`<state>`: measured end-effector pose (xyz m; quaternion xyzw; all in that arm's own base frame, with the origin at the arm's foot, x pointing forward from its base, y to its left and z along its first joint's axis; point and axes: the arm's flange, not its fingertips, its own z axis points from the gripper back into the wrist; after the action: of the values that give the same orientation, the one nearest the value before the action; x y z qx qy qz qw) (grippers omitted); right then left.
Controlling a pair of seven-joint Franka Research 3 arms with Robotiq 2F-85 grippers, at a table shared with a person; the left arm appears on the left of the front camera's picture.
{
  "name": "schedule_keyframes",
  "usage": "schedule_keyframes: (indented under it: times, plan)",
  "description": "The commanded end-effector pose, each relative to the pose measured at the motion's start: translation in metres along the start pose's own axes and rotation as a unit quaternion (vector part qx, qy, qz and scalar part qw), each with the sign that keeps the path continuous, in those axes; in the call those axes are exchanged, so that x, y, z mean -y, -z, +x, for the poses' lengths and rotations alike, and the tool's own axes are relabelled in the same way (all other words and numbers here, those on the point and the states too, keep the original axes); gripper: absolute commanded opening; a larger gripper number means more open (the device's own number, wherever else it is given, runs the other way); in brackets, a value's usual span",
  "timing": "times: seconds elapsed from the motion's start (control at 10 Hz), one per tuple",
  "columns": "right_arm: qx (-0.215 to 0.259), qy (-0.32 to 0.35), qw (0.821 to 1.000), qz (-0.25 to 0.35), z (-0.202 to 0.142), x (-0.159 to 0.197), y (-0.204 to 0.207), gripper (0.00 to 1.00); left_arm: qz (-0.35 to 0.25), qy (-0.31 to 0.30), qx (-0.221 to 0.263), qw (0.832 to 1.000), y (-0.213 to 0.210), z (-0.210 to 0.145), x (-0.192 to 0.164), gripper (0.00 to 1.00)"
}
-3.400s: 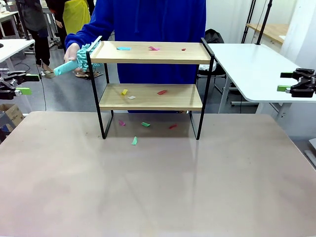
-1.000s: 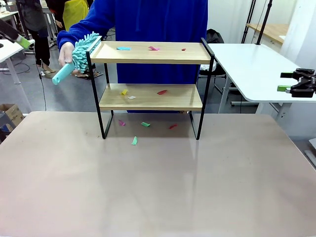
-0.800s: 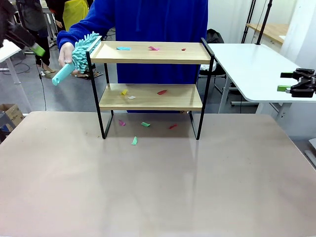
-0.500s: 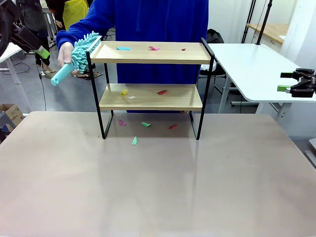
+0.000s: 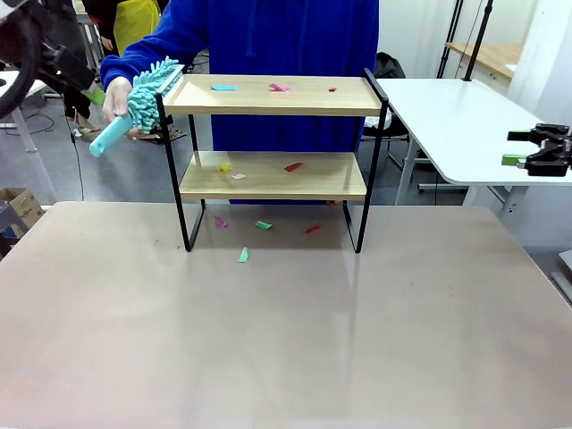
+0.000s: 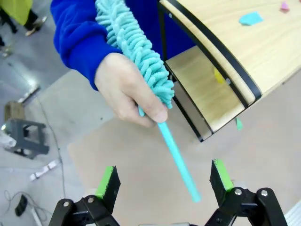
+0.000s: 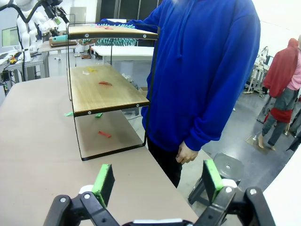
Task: Clean the shelf.
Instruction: Pick up the Duster handed by the human.
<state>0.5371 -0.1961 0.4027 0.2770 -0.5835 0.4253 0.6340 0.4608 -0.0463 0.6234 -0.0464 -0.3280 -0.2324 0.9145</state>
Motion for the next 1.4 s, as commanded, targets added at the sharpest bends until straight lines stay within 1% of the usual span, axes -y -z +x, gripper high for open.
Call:
schedule_keyframes:
  times: [0.0,0.2,0.3,0.4,0.5,0.6,0.7,0.8,1.0,1.1,1.2,1.3]
  plan:
    - [0.001,-0.002,1.000,0.001,0.002,0.000,0.001,1.00,0.058,-0.041,-0.009,0.997,0.002,-0.009,0.029,1.00]
    - [0.001,-0.002,1.000,0.001,0.002,0.000,0.001,1.00,0.082,-0.085,-0.002,0.993,0.014,-0.012,0.040,1.00]
    - [0.001,-0.002,1.000,0.001,0.002,0.000,0.001,1.00,0.081,-0.098,-0.005,0.992,0.022,-0.017,0.044,1.00]
    - [0.001,-0.002,1.000,0.001,0.002,0.000,0.001,1.00,0.072,-0.100,-0.004,0.992,0.030,-0.018,0.045,1.00]
    - [0.001,-0.002,1.000,0.001,0.002,0.000,0.001,1.00,0.079,-0.098,-0.008,0.992,0.041,-0.024,0.047,1.00]
    - [0.001,-0.002,1.000,0.001,0.002,0.000,0.001,1.00,0.065,-0.100,-0.019,0.993,0.054,-0.029,0.052,1.00]
    - [0.001,-0.002,1.000,0.001,0.002,0.000,0.001,1.00,0.067,-0.096,-0.016,0.993,0.063,-0.033,0.057,1.00]
    - [0.001,-0.002,1.000,0.001,0.002,0.000,0.001,1.00,0.086,-0.103,-0.011,0.991,0.067,-0.034,0.056,1.00]
    - [0.001,-0.002,1.000,0.001,0.002,0.000,0.001,1.00,0.096,-0.110,-0.007,0.989,0.069,-0.033,0.054,1.00]
    - [0.001,-0.002,1.000,0.001,0.002,0.000,0.001,1.00,0.105,-0.116,-0.014,0.988,0.075,-0.029,0.051,0.55]
    - [0.001,-0.002,1.000,0.001,0.002,0.000,0.001,1.00,0.125,-0.116,-0.024,0.985,0.074,-0.031,0.052,0.43]
    - [0.001,-0.002,1.000,0.001,0.002,0.000,0.001,1.00,0.121,-0.113,-0.026,0.986,0.074,-0.030,0.051,0.00]
